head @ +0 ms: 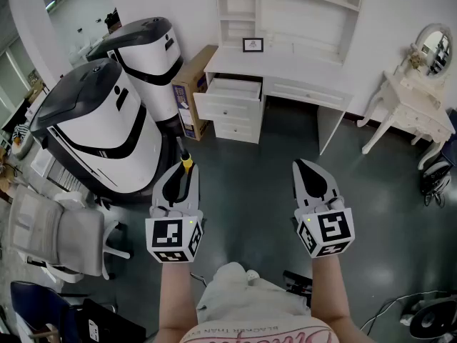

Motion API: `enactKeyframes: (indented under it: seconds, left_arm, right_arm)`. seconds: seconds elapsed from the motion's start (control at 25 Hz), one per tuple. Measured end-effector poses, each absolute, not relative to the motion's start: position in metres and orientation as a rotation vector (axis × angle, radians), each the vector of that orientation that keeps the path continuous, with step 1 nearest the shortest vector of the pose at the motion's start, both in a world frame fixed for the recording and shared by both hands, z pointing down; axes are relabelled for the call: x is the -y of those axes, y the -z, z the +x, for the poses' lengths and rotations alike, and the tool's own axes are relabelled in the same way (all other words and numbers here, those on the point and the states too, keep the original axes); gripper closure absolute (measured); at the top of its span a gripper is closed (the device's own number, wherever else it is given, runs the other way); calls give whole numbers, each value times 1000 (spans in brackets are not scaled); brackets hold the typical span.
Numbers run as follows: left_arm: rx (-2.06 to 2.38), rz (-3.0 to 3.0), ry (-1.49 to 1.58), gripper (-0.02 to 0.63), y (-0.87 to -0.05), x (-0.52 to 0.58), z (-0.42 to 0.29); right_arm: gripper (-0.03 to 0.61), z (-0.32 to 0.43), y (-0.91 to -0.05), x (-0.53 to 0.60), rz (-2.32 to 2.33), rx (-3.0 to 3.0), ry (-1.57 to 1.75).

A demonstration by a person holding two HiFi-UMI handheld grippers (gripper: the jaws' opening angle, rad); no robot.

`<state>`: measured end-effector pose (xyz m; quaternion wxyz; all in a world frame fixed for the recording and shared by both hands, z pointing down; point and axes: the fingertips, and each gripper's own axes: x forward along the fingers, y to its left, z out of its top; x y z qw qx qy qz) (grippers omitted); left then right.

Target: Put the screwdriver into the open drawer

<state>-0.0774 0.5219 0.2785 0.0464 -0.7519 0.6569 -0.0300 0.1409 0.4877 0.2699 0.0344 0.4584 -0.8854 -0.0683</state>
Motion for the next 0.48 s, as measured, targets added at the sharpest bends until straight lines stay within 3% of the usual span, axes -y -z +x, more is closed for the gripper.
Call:
enactKeyframes:
  seconds: [0.48]
  left_arm:
    - [-1993,-2307,111,541,-290,-430,-83]
  right_arm:
    - [574,146,-279,-409,1447,2705,240]
